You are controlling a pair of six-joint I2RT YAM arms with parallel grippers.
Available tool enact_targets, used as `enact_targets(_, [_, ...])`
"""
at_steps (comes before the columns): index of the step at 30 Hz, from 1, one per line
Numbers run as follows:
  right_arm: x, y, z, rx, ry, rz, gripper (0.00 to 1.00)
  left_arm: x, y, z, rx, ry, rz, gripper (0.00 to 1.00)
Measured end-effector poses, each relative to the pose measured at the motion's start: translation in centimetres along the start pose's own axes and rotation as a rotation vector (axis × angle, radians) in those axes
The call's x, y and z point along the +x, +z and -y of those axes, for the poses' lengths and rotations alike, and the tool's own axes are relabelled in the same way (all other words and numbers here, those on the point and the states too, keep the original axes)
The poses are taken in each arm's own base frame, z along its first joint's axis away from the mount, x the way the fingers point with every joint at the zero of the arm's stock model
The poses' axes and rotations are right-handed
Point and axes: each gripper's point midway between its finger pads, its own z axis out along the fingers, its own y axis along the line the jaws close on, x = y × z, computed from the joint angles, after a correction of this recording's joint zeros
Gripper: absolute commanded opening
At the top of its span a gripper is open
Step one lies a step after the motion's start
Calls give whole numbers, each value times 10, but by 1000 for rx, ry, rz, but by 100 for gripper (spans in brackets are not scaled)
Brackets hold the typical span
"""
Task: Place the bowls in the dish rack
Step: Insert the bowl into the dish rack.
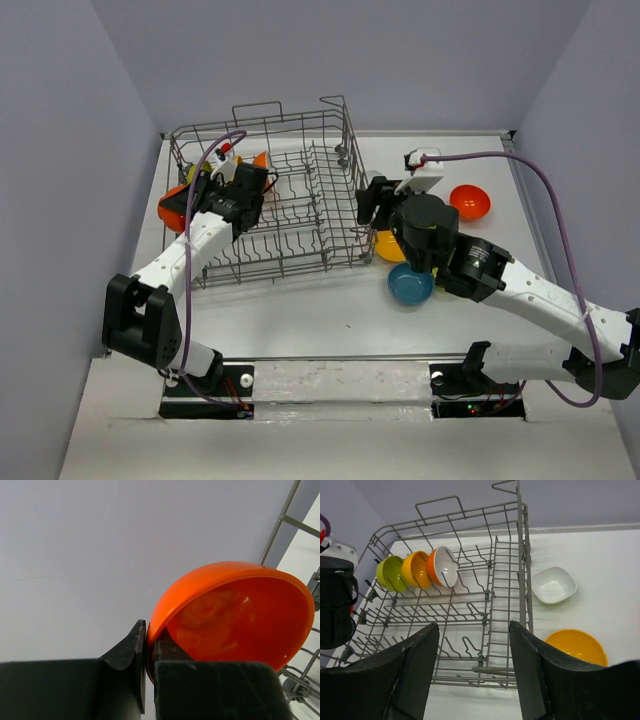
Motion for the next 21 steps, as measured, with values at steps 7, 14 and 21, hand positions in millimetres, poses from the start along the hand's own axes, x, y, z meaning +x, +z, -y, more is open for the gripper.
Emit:
enact_targets(7, [9,-4,-2,-36,19,-18,64,6,7,6,-12,35,-24,0])
enact_targets(14, [8,-13,3,-57,44,-14,64,7,8,22,-11,94,-28,0])
enact_targets(21, [7,-21,9,-72,60,-9,64,8,9,38,-8,142,-34,0])
